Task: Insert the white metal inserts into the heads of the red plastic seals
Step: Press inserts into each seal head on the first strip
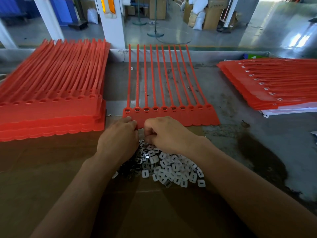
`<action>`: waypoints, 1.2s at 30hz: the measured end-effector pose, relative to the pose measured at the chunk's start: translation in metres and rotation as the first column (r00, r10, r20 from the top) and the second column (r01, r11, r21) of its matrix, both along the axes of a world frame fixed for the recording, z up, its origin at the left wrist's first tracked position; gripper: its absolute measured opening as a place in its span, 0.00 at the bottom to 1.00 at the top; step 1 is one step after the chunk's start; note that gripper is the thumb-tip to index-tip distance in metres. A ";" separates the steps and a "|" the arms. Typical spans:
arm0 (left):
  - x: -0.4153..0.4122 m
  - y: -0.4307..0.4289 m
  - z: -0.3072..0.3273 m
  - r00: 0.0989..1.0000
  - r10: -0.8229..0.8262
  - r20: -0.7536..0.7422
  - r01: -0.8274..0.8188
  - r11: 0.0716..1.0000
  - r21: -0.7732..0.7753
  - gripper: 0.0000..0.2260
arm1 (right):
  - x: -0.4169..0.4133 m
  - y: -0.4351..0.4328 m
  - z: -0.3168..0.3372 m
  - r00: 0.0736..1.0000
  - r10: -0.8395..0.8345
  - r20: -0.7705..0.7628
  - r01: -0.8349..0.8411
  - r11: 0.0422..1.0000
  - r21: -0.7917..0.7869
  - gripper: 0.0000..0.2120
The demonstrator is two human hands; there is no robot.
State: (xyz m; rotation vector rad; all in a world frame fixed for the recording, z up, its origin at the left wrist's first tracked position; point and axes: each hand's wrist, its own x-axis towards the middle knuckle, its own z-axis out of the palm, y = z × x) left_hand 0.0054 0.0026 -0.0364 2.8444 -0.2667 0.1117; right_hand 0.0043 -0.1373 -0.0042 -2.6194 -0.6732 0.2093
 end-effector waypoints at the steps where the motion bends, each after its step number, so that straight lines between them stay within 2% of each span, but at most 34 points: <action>1: 0.000 0.000 0.000 1.000 -0.002 0.000 0.002 1.000 0.001 0.10 | -0.001 -0.001 0.002 1.000 0.001 -0.013 -0.001 1.000 0.026 0.07; 6: -0.001 -0.001 0.001 1.000 0.011 -0.004 -0.011 1.000 0.010 0.12 | -0.001 -0.002 0.004 0.999 -0.001 -0.038 0.005 0.994 0.107 0.05; 12: 0.000 -0.002 0.001 1.000 0.011 0.002 -0.011 1.000 0.016 0.13 | 0.001 -0.015 0.008 0.993 -0.068 -0.093 0.090 0.961 0.263 0.06; 14: 0.000 -0.002 0.000 1.000 0.009 0.006 -0.010 1.000 0.015 0.13 | 0.004 -0.024 0.009 0.992 -0.101 -0.075 0.118 0.956 0.270 0.05; 17: 0.000 -0.002 0.000 1.000 0.018 0.002 -0.018 1.000 0.004 0.14 | 0.012 -0.041 0.009 0.975 -0.189 -0.118 0.217 0.927 0.306 0.06; 20: -0.001 -0.003 0.001 1.000 0.024 0.000 -0.024 1.000 0.001 0.15 | 0.023 -0.057 0.004 0.923 -0.319 -0.217 0.382 0.832 0.402 0.08; 24: -0.001 -0.004 0.002 1.000 0.023 -0.002 -0.023 1.000 0.002 0.14 | 0.038 -0.081 -0.004 0.865 -0.482 -0.140 0.497 0.783 0.374 0.09; 30: -0.001 -0.004 0.001 1.000 0.018 -0.003 -0.018 1.000 0.006 0.14 | 0.053 -0.105 -0.010 0.795 -0.583 -0.169 0.594 0.689 0.416 0.09; 36: -0.001 -0.005 0.001 1.000 0.022 0.004 -0.022 1.000 0.007 0.14 | 0.064 -0.110 -0.012 0.796 -0.599 -0.092 0.585 0.721 0.371 0.06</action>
